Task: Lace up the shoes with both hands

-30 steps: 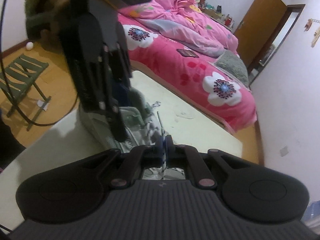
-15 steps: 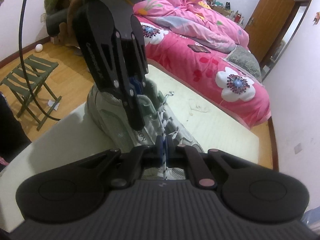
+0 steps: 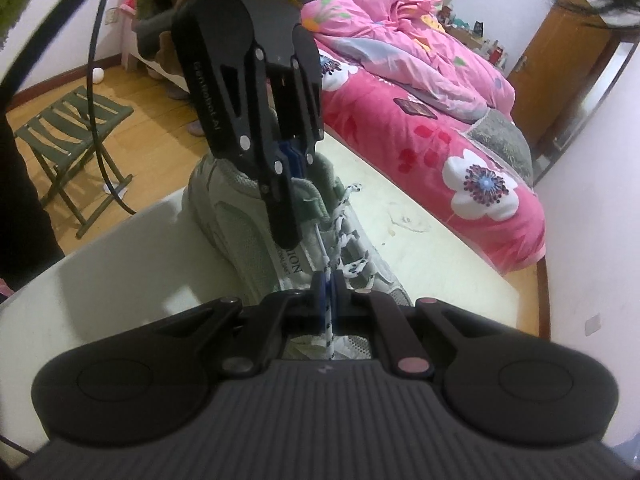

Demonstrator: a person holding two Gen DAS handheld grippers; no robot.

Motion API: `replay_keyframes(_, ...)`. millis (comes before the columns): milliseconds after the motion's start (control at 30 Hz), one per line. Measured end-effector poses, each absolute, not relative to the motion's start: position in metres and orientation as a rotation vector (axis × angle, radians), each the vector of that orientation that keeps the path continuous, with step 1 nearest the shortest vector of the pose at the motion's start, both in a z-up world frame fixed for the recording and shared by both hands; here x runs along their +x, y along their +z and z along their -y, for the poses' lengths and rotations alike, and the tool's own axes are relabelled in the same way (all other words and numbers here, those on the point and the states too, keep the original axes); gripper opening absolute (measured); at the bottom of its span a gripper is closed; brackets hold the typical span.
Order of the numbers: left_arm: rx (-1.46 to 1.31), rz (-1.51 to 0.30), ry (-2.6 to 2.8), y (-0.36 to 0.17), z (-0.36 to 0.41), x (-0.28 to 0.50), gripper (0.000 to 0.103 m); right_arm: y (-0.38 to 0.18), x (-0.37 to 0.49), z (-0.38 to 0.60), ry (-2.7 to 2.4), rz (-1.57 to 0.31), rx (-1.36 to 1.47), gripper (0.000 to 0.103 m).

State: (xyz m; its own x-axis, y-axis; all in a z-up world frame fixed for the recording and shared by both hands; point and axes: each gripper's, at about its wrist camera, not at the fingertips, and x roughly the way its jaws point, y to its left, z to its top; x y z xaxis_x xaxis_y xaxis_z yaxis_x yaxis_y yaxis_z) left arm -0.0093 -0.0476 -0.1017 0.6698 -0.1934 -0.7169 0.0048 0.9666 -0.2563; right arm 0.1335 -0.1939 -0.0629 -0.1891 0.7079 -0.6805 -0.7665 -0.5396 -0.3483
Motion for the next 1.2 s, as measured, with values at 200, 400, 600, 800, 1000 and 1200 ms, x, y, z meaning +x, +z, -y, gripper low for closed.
replay_keyframes(200, -0.23, -0.826, -0.13, -0.1016, 0.0467, -0.0116, 0.011, -0.0638, 0.1329, 0.1918, 1.882, -0.075, -1.024, 0.001)
replay_keyframes(400, -0.222, -0.82, -0.141, -0.1008, 0.0467, -0.0134, 0.011, -0.0643, 0.1344, 0.1913, 1.892, -0.066, -1.025, 0.001)
replay_keyframes(600, -0.206, -0.816, -0.154, -0.1003, 0.0464, -0.0143, 0.01, -0.066, 0.1331, 0.1908, 1.902, -0.042, -1.041, 0.001)
replay_keyframes(800, -0.192, -0.812, -0.161, -0.1008, 0.0465, -0.0154, 0.01, -0.0672, 0.1298, 0.1911, 1.912, -0.016, -1.056, 0.001)
replay_keyframes(1000, -0.182, -0.809, -0.167, -0.1009, 0.0461, -0.0153, 0.01, -0.0668, 0.1284, 0.1881, 1.919, 0.006, -1.069, 0.001)
replay_keyframes(1200, -0.173, -0.805, -0.175, -0.1011, 0.0456, -0.0157, 0.01, -0.0648, 0.1271, 0.186, 1.932, 0.008, -1.063, 0.001)
